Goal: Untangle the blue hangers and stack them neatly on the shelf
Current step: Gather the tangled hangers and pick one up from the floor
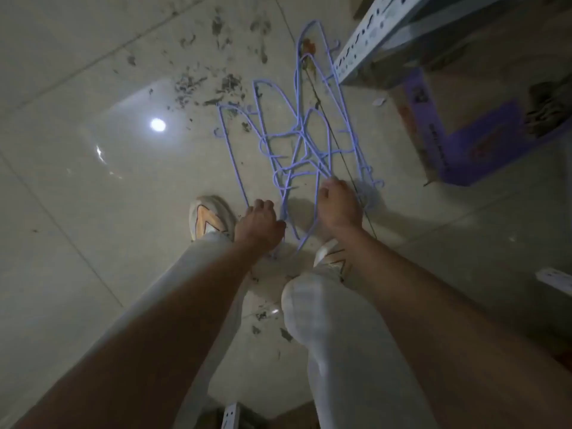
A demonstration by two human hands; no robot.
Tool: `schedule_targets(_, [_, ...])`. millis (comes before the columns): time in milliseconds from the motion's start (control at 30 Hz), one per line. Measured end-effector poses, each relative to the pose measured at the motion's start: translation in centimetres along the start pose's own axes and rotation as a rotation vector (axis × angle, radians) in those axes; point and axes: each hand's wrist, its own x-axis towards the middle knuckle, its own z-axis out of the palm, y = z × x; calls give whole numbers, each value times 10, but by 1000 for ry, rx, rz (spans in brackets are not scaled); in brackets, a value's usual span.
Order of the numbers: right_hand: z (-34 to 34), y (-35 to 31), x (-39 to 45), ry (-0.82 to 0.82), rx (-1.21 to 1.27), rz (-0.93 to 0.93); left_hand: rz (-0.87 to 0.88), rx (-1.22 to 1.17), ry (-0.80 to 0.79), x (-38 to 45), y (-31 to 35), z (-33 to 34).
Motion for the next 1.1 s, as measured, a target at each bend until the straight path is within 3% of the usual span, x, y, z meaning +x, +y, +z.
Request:
schedule_targets(100, [19, -1, 44, 147, -79, -24, -85, -119, 55, 39, -17, 15])
schedule_targets(233, [41, -6, 93, 108, -298, -64, -66, -124, 105, 75, -38, 35])
schedule_targets(367, [48, -1, 115, 156, -368, -140, -67, -145, 177, 87, -55, 47])
schedule_targets(567, [41, 7, 95, 63, -375, -263, -74, -198, 227, 66, -55, 52])
schedule_targets(667, [17, 6, 63, 102, -225, -225, -98, -247, 162, 37, -45, 39])
schedule_targets(733, [-6, -3, 33, 61, 74, -159, -128, -347, 102, 9, -30, 25])
schedule_targets(800, [-31, -24, -3, -42, 474, -73, -124, -603, 74, -24, -4, 6])
schedule_targets(900, [-77, -63, -64, -182, 808, -20, -34, -1021, 162, -82, 45, -45])
schedule_targets(967, [-113, -89, -109, -225, 902, 3, -19, -1172, 227, -123, 67, -88])
schedule_targets(1100, [-185, -140, -189, -211, 896, -50, -104, -1415, 130, -223, 94, -164])
